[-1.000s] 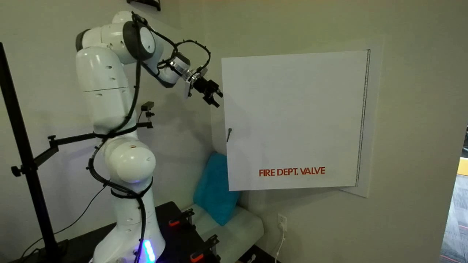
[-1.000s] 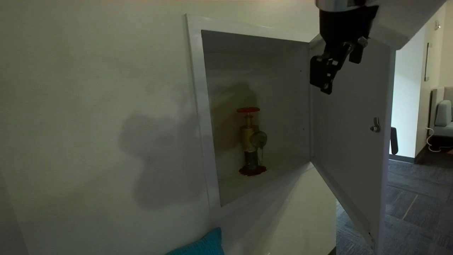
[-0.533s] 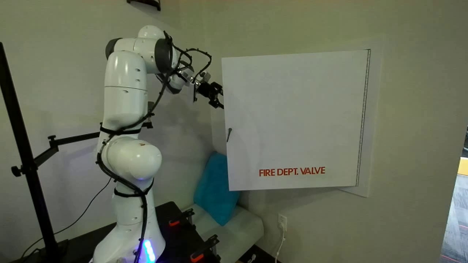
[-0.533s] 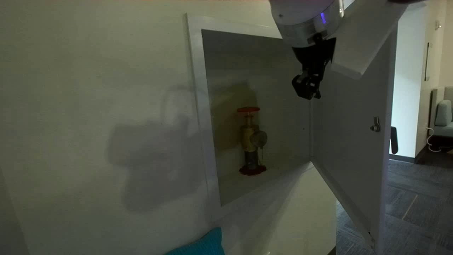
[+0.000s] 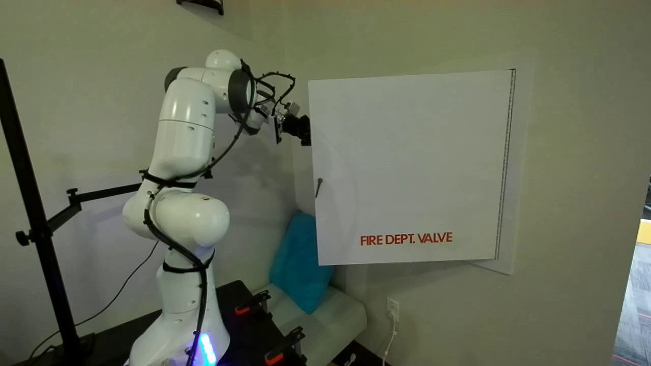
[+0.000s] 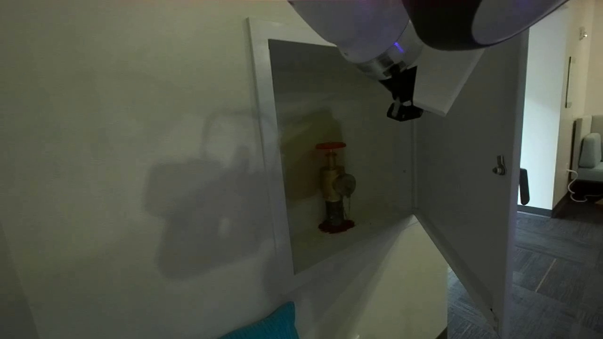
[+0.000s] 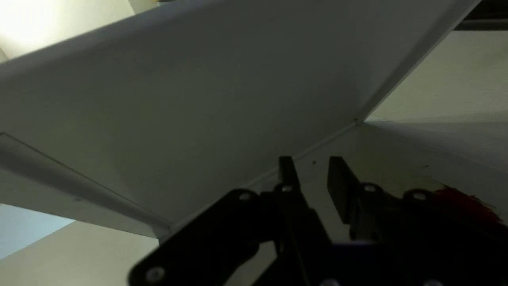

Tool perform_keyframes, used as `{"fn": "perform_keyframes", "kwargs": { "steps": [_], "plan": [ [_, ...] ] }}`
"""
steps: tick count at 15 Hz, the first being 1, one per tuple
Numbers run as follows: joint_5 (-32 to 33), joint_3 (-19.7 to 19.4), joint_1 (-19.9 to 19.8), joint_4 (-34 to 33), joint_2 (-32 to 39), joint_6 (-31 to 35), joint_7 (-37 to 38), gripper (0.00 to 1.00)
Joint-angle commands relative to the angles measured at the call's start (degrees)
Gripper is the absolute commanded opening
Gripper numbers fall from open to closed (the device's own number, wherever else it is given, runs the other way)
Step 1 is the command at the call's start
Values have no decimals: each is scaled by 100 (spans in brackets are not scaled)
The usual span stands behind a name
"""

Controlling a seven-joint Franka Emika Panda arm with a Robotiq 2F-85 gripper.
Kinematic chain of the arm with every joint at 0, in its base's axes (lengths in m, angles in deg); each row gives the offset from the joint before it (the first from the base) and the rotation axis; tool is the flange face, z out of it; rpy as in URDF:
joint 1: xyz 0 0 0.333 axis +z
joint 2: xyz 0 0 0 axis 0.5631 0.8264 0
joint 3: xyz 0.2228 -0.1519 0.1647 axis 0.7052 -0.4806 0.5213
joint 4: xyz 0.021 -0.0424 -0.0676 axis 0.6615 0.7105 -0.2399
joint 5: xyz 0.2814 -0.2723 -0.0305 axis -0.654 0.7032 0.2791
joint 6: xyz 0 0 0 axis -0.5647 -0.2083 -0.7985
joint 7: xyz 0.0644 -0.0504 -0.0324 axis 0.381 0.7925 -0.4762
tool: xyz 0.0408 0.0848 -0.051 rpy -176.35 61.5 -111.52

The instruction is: Open the door

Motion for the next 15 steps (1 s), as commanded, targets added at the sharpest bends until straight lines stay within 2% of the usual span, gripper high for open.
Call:
{"fn": "perform_keyframes", "kwargs": {
  "steps": [1,6,15],
  "plan": [
    [71,-238,227,-444,280,-557,-232,1],
    [-101,-393,187,-354,264,-1034,-150,0],
    [-845,-578,-102,55,-58,-1327,106,0]
  ]
}}
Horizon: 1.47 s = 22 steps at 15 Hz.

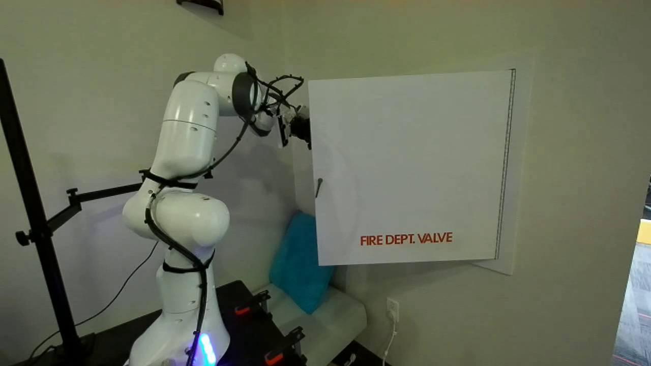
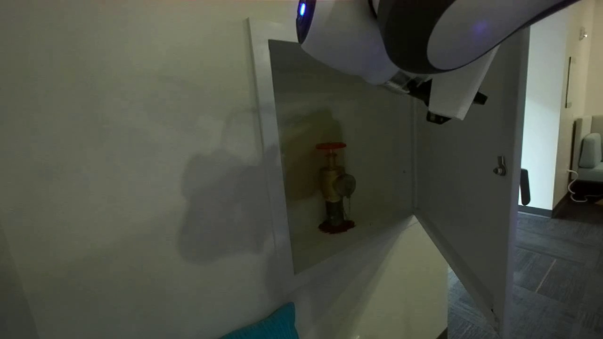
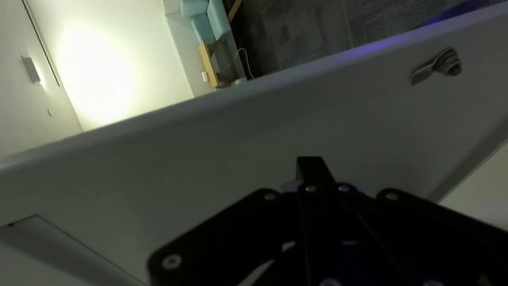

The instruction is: Open the door

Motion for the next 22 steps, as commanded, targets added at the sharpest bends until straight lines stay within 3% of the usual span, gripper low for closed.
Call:
{"fn": "perform_keyframes", "kwargs": {
  "steps": [1,7,15,18,22],
  "plan": [
    [-389,-75,-128,327,-315,-139,125,0],
    [-763,-112,-336,864,-695,-201,231,0],
    [-925,-83,-664,2187,-1697,103,512,0],
    [-912,-118,-846,2838,-2166,380,651,0],
    [-873,-245,-1153,3744,-2801,1260,818,0]
  ]
}}
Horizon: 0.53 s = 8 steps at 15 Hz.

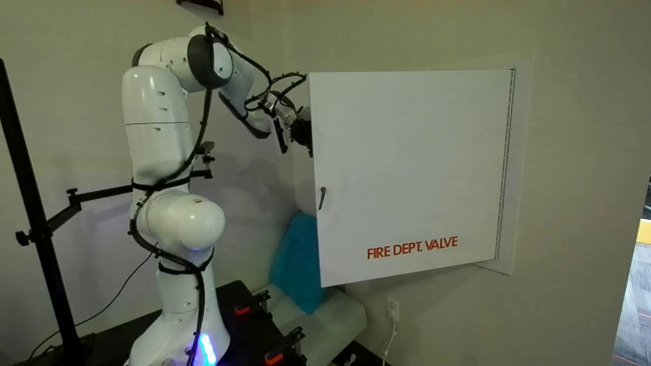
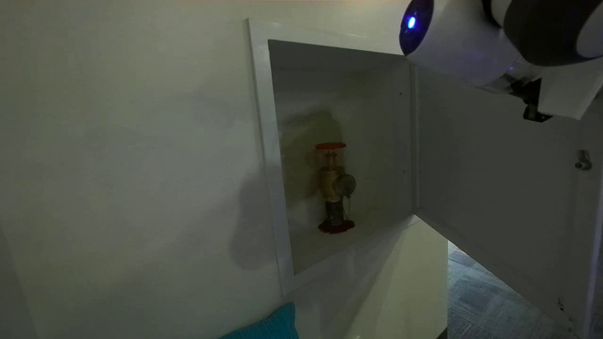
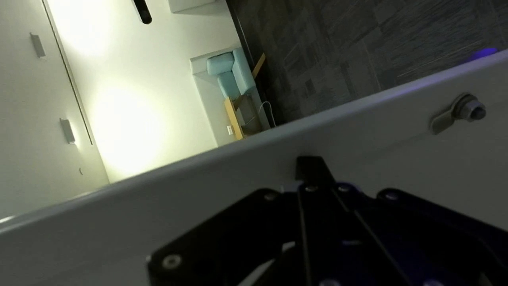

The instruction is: Open the door

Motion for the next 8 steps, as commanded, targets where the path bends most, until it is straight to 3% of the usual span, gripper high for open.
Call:
{"fn": "perform_keyframes", "kwargs": {
  "steps": [1,4,8],
  "plan": [
    [-20,-193,-267,1072,-835,995,234,0],
    [132,-423,-483,1695,-1197,1678,288,0],
    [399,-705,-769,2379,-1590,2115,399,0]
  ]
}}
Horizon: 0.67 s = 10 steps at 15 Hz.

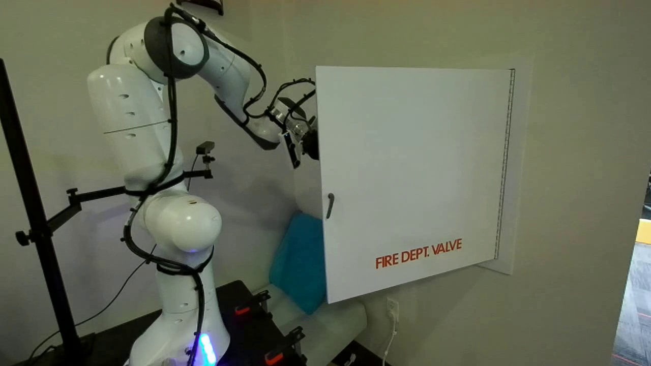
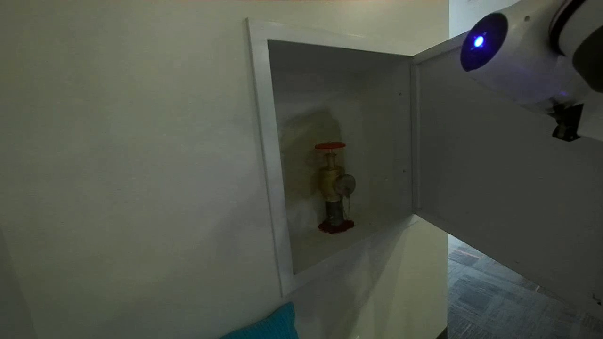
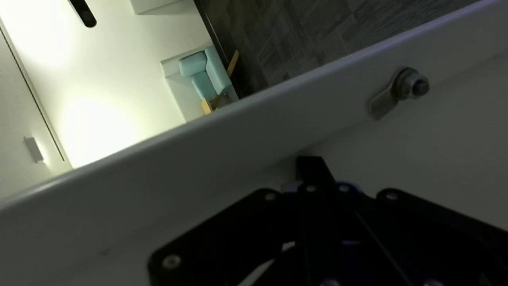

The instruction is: Open the door

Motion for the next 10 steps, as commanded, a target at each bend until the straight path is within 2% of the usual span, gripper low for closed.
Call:
{"fn": "perform_keyframes", "kwargs": {
  "steps": [1,10],
  "plan": [
    [300,-211,-259,811,-598,470,161,0],
    [1392,-879,-803,1809,-1318,1248,817,0]
  ]
}}
